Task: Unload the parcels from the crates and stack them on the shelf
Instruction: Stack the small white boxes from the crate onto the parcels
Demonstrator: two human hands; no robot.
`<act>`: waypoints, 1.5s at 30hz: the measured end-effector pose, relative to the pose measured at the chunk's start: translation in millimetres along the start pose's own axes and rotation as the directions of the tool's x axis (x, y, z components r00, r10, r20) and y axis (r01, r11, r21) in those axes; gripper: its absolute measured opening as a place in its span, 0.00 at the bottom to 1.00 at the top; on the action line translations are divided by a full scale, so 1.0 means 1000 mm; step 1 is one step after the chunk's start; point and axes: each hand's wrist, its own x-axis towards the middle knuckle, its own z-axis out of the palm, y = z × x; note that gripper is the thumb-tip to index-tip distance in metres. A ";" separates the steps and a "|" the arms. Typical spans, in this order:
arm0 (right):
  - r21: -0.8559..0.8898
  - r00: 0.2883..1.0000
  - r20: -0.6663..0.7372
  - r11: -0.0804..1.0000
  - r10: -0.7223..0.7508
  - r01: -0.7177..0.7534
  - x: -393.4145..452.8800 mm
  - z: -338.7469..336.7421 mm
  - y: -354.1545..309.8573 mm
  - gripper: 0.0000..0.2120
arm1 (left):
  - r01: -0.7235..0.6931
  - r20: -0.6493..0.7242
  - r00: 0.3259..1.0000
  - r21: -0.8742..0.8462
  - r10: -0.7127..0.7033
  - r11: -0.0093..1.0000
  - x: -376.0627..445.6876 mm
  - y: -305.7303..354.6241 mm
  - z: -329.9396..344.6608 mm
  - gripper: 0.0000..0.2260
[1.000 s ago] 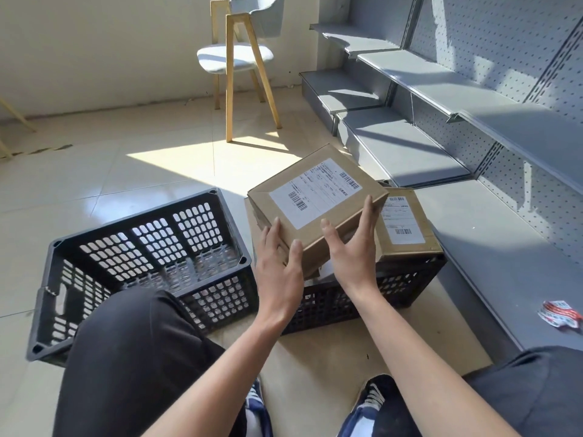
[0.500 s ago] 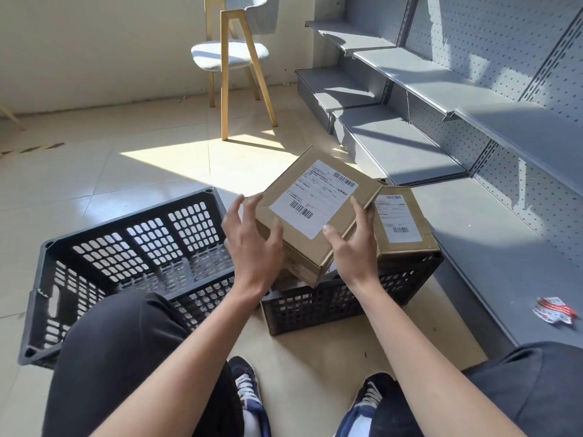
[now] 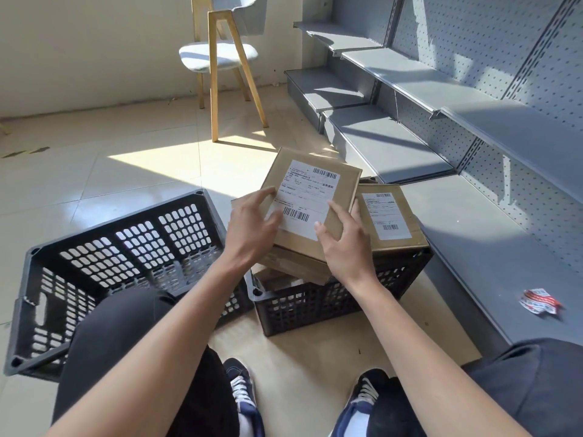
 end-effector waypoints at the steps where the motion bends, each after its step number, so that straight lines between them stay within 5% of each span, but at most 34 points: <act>1: -0.006 1.000 0.011 1.000 0.005 -0.005 -0.001 -0.006 -0.002 0.27 | -0.016 -0.005 1.000 -0.003 0.016 1.000 -0.002 0.005 0.002 0.23; 9: -0.121 0.999 -0.032 0.993 0.000 -0.004 -0.009 -0.068 0.001 0.35 | -0.122 0.024 0.992 -0.025 0.122 0.992 -0.015 0.051 0.038 0.25; 26: -0.222 0.950 -0.310 0.968 0.041 -0.114 -0.053 -0.238 0.046 0.34 | -0.277 0.228 0.923 -0.161 0.309 0.947 -0.060 0.172 0.159 0.27; 45: -0.196 0.729 -0.631 0.856 0.263 -0.479 -0.219 -0.394 0.076 0.35 | -0.423 0.500 0.640 -0.405 0.583 0.811 -0.190 0.302 0.284 0.25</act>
